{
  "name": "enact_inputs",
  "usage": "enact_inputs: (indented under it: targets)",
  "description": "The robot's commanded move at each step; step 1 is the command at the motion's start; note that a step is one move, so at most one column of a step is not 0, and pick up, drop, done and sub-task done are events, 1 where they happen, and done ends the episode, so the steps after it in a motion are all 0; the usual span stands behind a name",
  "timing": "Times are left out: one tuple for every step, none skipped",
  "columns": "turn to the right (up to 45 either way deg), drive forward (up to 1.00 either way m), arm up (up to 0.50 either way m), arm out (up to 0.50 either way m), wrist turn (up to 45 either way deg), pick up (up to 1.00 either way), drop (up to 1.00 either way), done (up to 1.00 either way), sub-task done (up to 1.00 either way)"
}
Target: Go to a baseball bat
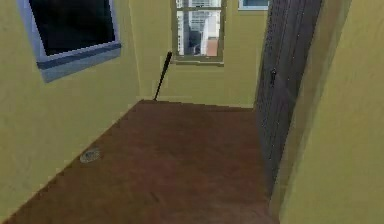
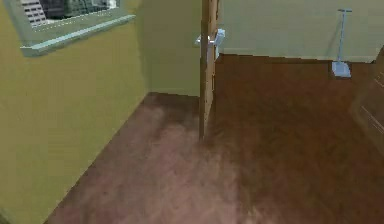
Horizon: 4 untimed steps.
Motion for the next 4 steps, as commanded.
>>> enact_inputs:
  targets:
    - [0.0,0.80,0.00,0.00,0.0,0.00,0.00,0.00,0.00]
    - [6.0,0.00,0.00,0.00,0.0,0.00,0.00,0.00,0.00]
    - [0.0,1.00,0.00,0.00,0.0,0.00,0.00,0.00,0.00]
    - [3.0,0.00,0.00,0.00,0.0,0.00,0.00,0.00,0.00]
